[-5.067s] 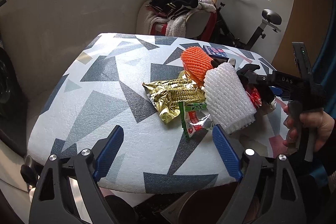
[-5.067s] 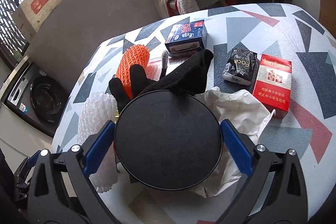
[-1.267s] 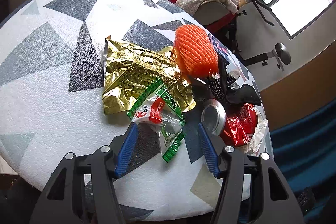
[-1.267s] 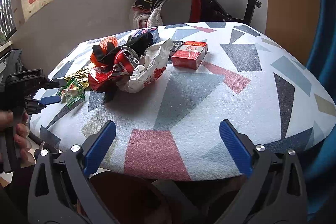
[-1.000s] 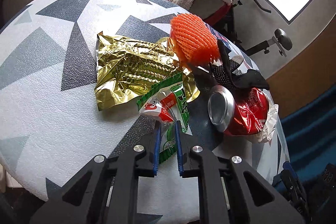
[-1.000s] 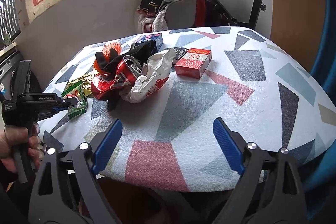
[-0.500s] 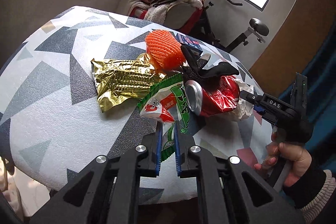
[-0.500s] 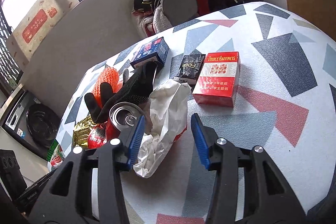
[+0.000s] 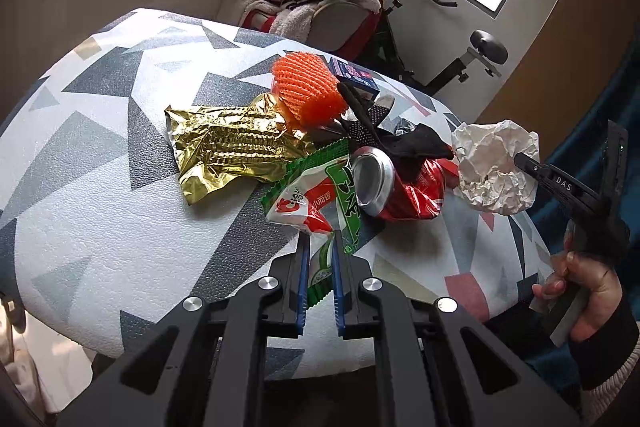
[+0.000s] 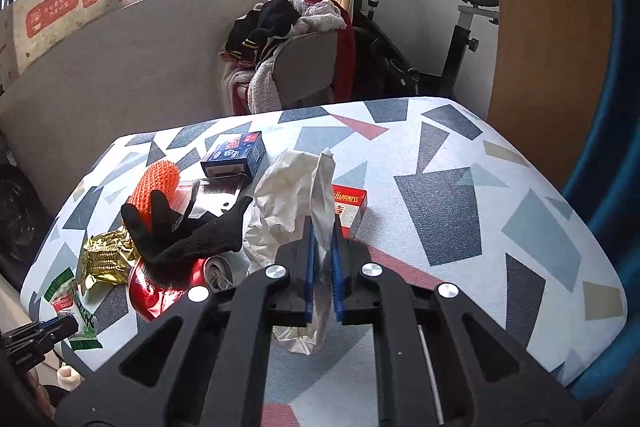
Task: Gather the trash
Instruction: 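Grasp the green-white snack wrapper with the left tool while the right tool grasps the white tissue, then carry the snack wrapper and tissue into the brown bin and open both tools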
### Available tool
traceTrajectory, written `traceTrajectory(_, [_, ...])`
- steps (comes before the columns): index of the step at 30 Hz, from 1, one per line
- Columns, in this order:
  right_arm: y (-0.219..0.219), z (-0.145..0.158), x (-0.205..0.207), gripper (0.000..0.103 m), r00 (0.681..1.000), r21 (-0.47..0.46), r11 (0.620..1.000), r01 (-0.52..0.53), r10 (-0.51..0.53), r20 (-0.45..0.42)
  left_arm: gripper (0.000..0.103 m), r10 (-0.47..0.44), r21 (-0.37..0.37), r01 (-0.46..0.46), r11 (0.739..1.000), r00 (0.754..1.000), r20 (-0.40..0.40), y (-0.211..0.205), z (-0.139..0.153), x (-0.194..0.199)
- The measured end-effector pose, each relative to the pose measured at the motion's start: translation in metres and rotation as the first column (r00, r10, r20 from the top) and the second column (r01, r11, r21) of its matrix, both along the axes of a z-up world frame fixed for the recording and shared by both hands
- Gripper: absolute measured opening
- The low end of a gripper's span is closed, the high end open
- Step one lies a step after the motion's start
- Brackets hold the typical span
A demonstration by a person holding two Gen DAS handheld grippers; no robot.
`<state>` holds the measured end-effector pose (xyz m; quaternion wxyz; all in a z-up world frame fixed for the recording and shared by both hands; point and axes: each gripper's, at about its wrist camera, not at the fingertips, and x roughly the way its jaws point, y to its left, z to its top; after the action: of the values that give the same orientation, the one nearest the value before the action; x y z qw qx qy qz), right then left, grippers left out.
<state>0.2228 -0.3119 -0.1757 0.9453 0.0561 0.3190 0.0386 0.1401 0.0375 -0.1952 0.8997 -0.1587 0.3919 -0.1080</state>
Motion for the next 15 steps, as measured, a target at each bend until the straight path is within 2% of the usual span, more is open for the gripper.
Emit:
traceTrajectory(3, [-0.004,0.005,-0.023,0.011,1.0,-0.01,1.0,0.014,-0.014,0.017,0.01,-0.03,0.019,0.03,0.999,1.0,0.0,-0.009,0.004,-0.006])
traceTrajectory(7, [-0.013,0.008,-0.053,0.011,0.999,0.021,0.999,0.025,-0.026,0.02,0.011,-0.075,0.052,0.074,0.996,0.997,0.021,-0.021,0.013,-0.023])
traceTrajectory(15, [-0.011,0.004,-0.121,0.011,0.999,0.095,0.995,-0.045,0.043,0.022,0.011,-0.161,0.129,0.159,0.979,0.987,0.007,-0.041,0.013,-0.074])
